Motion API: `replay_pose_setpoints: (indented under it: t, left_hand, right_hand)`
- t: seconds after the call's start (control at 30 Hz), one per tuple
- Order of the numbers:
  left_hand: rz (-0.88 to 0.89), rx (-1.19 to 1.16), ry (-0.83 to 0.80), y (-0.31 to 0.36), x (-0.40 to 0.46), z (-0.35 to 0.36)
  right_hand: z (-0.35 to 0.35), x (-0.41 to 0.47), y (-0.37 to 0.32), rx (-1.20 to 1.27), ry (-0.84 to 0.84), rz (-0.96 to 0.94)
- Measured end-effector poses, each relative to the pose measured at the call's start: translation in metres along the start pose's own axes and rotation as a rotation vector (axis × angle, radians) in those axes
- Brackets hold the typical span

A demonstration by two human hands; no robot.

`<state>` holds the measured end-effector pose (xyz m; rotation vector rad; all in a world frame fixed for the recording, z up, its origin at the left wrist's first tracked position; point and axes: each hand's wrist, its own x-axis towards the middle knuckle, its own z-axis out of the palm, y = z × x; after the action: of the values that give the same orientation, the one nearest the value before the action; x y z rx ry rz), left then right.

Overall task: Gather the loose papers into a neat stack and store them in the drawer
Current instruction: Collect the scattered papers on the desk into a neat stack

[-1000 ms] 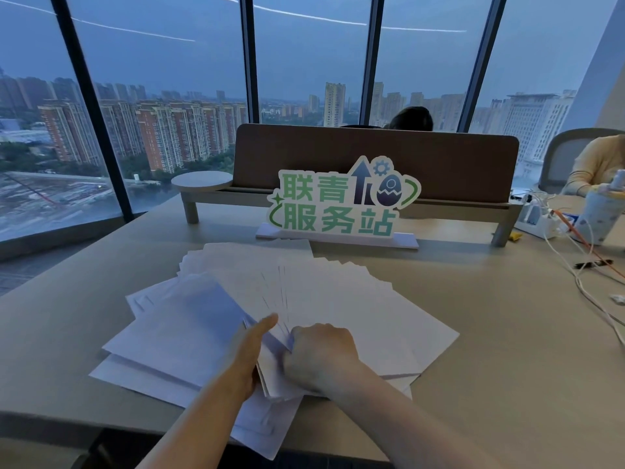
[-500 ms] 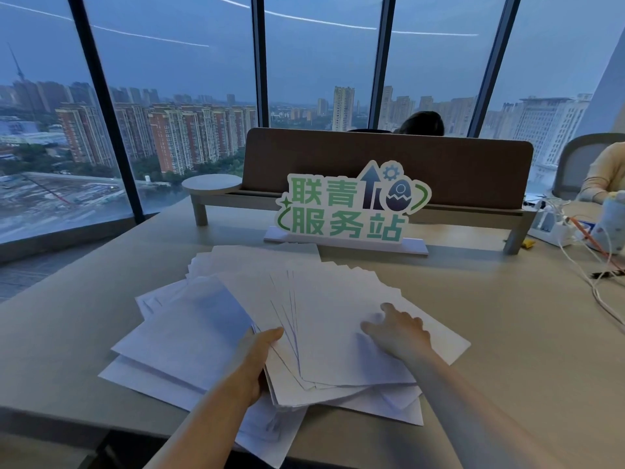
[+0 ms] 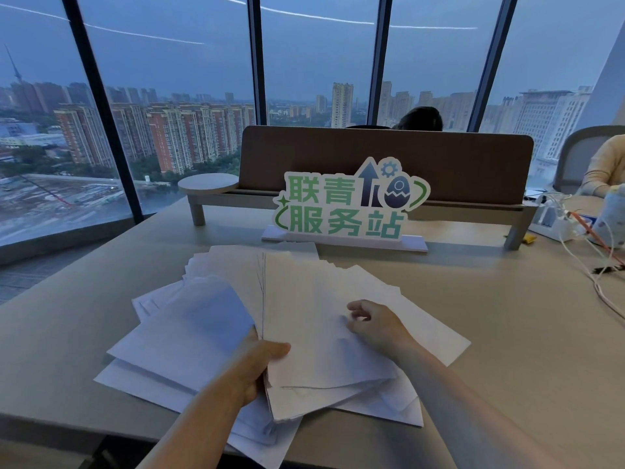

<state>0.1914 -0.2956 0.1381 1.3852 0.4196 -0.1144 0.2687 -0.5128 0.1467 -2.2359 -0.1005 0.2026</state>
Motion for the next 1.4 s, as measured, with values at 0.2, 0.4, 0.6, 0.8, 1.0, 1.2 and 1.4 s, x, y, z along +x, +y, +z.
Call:
replay_pose_setpoints:
  t: [0.2, 0.4, 0.6, 0.8, 1.0, 1.2, 1.4]
  left_hand:
    - [0.113, -0.046, 0.067, -0.001, -0.004, 0.002]
    - [0.387, 0.025, 0.104, 0.022, -0.017, 0.012]
    - [0.577, 0.074, 0.109, 0.058, -0.026, 0.027]
    - [0.445, 0.046, 0.125, 0.037, -0.023, 0.022]
    - [0.421, -0.021, 0.128, 0.025, -0.021, 0.025]
    - [0.478, 0.147, 0.214, 0.031, -0.014, 0.018]
    - [0.44, 0.111, 0.225, 0.04, -0.018, -0.008]
  right_hand:
    - [-0.011, 0.004, 0.001, 0.158, 0.174, 0.098]
    - [-0.033, -0.006, -0.017, 0.499, 0.252, 0.006]
    - [-0.045, -0.023, -0.037, 0.688, 0.434, -0.284]
    - [-0.031, -0.032, -0.011, 0.705, 0.335, -0.337]
    - [-0.014, -0.034, -0.012, 0.713, 0.222, -0.321]
    - [-0.014, -0.034, -0.025, 0.477, 0.361, -0.351]
    - [-0.019, -0.029, -0.055, 0.405, 0.316, -0.372]
